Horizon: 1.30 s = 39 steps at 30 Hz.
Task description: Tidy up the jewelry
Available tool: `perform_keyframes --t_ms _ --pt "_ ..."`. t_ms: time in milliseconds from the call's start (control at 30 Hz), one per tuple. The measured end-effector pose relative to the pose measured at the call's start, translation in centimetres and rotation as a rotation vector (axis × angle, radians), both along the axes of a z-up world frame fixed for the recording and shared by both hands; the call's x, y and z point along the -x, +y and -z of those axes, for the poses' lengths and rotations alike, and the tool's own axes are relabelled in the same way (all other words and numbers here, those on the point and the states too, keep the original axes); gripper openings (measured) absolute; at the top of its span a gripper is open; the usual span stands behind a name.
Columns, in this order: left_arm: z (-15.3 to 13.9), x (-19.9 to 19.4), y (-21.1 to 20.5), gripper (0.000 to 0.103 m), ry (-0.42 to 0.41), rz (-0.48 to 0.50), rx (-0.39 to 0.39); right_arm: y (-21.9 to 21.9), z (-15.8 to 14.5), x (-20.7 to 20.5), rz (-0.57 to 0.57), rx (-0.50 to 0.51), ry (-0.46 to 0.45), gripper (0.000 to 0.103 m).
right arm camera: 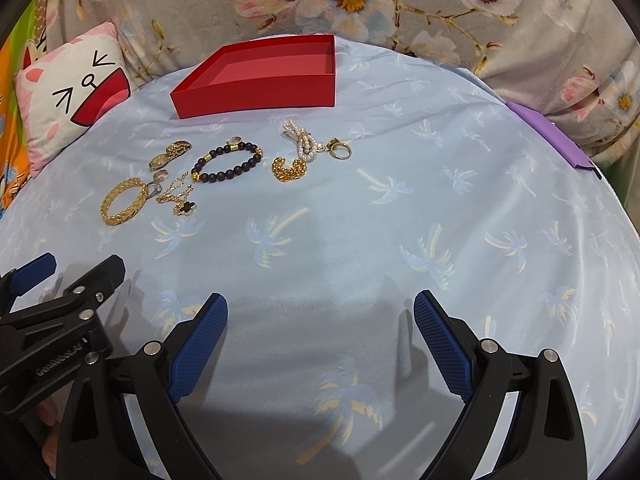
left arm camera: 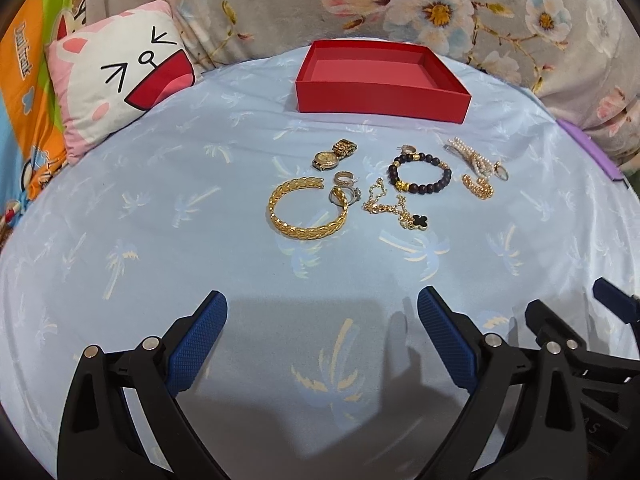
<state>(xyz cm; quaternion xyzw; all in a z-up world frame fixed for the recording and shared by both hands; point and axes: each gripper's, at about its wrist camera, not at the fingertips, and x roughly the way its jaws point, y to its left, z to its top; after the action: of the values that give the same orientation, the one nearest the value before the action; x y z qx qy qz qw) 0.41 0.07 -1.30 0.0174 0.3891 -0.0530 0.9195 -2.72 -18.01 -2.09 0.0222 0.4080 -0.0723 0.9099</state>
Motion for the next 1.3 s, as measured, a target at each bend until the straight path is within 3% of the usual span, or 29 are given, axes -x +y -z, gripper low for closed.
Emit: perform_keyframes --t_ms 267,400,533,667,733,867,1000,1300 --pt "-0.5 -1.9 4.1 0.094 0.056 0.006 0.058 -0.6 -0.2 -0.9 -0.007 -0.022 0.038 0.092" --pt "-0.8 -4.3 4.0 0.094 0.050 0.051 0.014 -0.9 -0.3 -1.7 -0.018 -0.061 0.055 0.092" --pt "-0.2 -6.8 2.5 0.094 0.081 0.128 -0.003 -0.7 -0.8 -2.5 -0.025 -0.040 0.048 0.092" --pt "0.3 -8.2 1.5 0.092 0.089 0.143 -0.036 -0.8 -1.1 -3.1 -0.029 -0.039 0.048 0.092" --pt "0.5 -8.6 1.5 0.082 0.114 0.159 -0.010 -1.0 -1.2 -3.4 -0.026 -0.040 0.048 0.092" --pt "0.5 -8.4 1.5 0.075 0.098 0.158 -0.006 -1.3 -1.2 -4.2 -0.028 -0.059 0.059 0.092" --pt "0.2 -8.2 1.6 0.055 0.085 0.173 0.017 -1.5 -1.1 -4.9 -0.032 -0.066 0.061 0.092" --pt "-0.9 -7.7 3.1 0.054 0.083 0.164 0.091 -1.9 -1.8 -6.4 -0.065 -0.067 0.068 0.092"
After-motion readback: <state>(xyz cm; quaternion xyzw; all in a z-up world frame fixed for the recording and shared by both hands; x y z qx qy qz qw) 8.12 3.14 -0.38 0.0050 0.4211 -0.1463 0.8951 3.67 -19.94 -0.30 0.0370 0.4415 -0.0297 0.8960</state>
